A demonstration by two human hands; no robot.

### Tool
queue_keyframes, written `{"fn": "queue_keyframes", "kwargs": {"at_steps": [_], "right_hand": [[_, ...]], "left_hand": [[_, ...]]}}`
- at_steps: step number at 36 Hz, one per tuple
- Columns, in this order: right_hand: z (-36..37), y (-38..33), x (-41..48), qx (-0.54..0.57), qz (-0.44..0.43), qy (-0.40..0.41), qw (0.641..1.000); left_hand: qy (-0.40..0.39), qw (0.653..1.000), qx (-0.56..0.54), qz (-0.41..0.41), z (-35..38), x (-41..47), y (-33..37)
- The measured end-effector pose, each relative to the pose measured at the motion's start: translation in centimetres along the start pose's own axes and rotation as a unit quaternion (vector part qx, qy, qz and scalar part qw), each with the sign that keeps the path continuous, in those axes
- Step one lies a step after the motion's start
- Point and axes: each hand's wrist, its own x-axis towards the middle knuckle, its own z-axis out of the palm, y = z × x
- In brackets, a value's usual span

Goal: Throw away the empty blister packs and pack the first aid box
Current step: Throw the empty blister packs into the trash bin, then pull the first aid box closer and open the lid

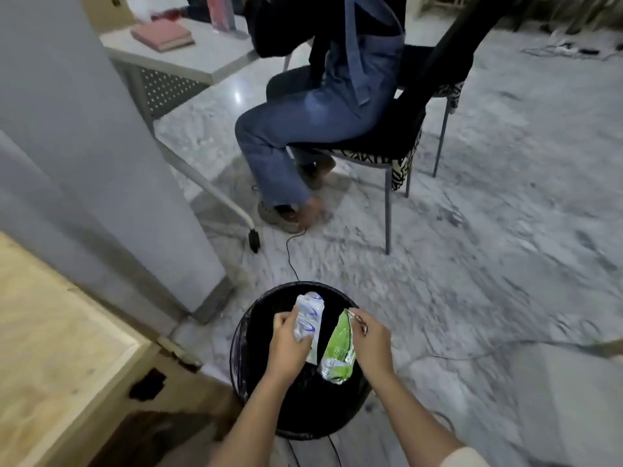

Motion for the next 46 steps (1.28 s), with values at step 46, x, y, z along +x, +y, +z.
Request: {"fn": "queue_keyframes", "kwargs": {"at_steps": [46], "right_hand": [[-7.1,-19.1,-4.1,-0.080,-0.145,-0.066,0.984]], "left_hand": [[0.052,0.985,0.106,0.123,-11.9,-7.0,15.6]]}}
